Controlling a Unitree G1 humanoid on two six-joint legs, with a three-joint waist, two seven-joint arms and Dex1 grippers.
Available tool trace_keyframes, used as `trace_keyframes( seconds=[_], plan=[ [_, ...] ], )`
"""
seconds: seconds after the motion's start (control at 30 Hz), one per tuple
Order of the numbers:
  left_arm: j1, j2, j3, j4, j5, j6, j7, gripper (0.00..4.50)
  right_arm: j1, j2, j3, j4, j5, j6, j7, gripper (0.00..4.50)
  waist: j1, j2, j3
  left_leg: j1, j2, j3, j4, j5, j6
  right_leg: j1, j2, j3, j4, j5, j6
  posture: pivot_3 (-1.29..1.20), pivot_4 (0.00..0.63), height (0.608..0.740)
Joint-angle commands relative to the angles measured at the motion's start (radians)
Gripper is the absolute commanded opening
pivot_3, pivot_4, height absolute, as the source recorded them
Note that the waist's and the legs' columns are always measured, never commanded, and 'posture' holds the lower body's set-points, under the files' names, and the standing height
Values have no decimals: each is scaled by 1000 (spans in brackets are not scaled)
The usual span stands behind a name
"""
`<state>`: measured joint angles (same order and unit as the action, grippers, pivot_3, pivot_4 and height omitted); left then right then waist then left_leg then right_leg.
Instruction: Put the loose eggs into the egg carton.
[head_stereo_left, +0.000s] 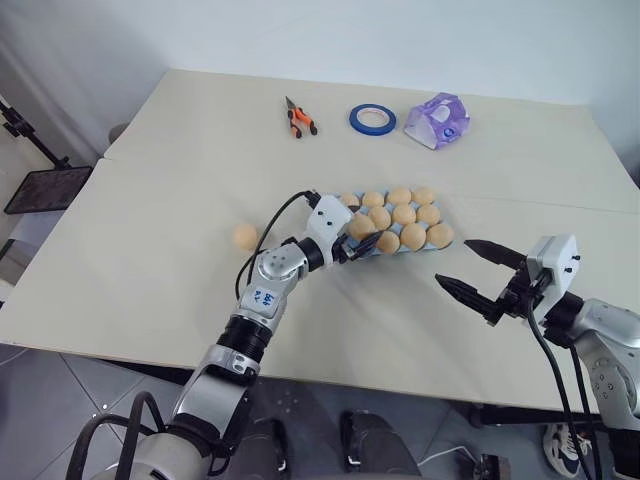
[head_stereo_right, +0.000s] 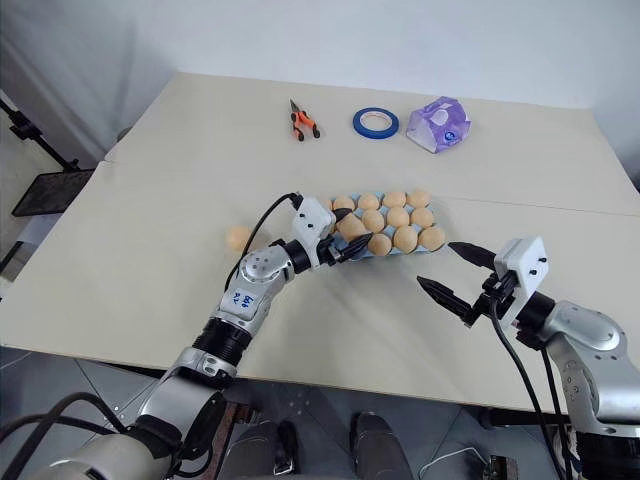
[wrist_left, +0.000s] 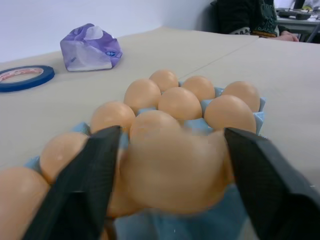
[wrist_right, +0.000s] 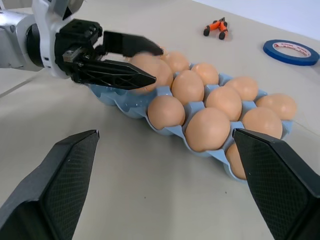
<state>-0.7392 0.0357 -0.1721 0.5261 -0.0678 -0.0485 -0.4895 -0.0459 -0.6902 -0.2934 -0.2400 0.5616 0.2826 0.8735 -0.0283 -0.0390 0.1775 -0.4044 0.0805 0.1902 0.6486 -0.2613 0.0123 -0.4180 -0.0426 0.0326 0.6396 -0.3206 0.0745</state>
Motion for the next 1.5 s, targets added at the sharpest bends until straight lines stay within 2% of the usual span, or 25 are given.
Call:
trace_keyframes(
  seconds=[0.03, 0.13, 0.27, 0.37, 0.43, 0.5, 0.63, 0.7, 0.87, 0.97, 1.17, 1.37, 1.5],
  plan=[
    [-3, -4, 9, -68, -12, -7, -16, 4472, 6, 6, -44, -34, 16, -25, -6, 4500, 0, 0, 0, 0, 0, 0, 0, 0, 0, 0, 0, 0, 0, 0, 0, 0, 150, 740],
    [32, 14, 16, -164, -28, 33, -28, 4472, 4, 8, -39, -28, 14, -30, -6, 4500, 0, 0, 0, 0, 0, 0, 0, 0, 0, 0, 0, 0, 0, 0, 0, 0, 150, 740],
    [152, 73, 47, -406, -120, 154, -89, 4472, -1, 10, -37, -19, 14, -37, -2, 4500, -2, 0, 0, 0, 1, 0, -1, 0, -1, 0, 1, 0, 1, 0, 0, 0, 150, 740],
    [315, 180, 98, -619, -263, 227, -217, 4472, -3, 10, -32, -5, 15, -42, 10, 4500, -8, 1, 0, 1, 2, 0, -1, 1, -3, 0, 2, 0, 2, 0, 0, 0, 150, 740],
    [405, 273, 131, -692, -324, 264, -297, 4472, -11, 12, -26, 9, 13, -50, 24, 4500, -9, 1, 0, 3, 4, 0, -1, 2, -5, 0, 3, 0, 5, -1, -2, 0, 150, 740],
    [460, 350, 163, -725, -367, 298, -352, 4472, -21, 16, -22, 20, 13, -58, 36, 4500, -8, 2, 0, 4, 4, 0, -1, 3, -6, 0, 3, 0, 7, -1, -3, 0, 150, 740],
    [532, 474, 312, -698, -445, 310, -405, 4472, -47, 17, -5, 59, 6, -97, 87, 4500, -7, 2, 1, 8, 2, -1, -1, 0, -5, 6, 1, -2, 4, -1, -7, 0, 150, 740],
    [552, 504, 382, -670, -454, 309, -381, 4472, -61, 20, 0, 75, 2, -103, 91, 4500, -8, 2, 1, 11, 2, -1, -2, -1, -4, 10, -1, -2, 1, -5, -18, 0, 150, 740],
    [691, 568, 548, -666, -497, 327, -393, 4472, -71, 25, 7, 75, 3, -105, 93, 4500, -19, 2, 0, 12, 1, 1, -5, -2, -2, 11, -3, -1, -3, -5, -20, 0, 150, 740],
    [749, 574, 618, -634, -477, 297, -361, 4472, -73, 25, 13, 81, 0, -103, 97, 4500, -25, 2, 0, 12, 1, 1, -11, -2, -4, 9, -3, -2, -4, 1, -9, 0, 150, 740],
    [798, 502, 725, -659, -528, 279, -263, 4472, -99, 25, 23, 102, -2, -102, 107, 4500, -27, 2, 0, 13, 2, 0, -20, 0, -8, 7, -2, -3, -8, 0, -10, 0, 150, 740],
    [808, 486, 708, -667, -501, 259, -222, 4472, -104, 19, 17, 100, 17, -112, 144, 4500, -31, 2, 0, 13, 2, 0, -21, 0, -8, 7, -2, -3, -11, 0, -10, 0, 150, 740],
    [721, 480, 641, -596, -422, 206, -180, 4472, -84, 10, 11, 55, 63, -83, 188, 4500, -25, 2, 0, 13, 2, 0, -20, 0, -8, 8, -2, -3, -11, 0, -10, 0, 150, 740]
  ],
)
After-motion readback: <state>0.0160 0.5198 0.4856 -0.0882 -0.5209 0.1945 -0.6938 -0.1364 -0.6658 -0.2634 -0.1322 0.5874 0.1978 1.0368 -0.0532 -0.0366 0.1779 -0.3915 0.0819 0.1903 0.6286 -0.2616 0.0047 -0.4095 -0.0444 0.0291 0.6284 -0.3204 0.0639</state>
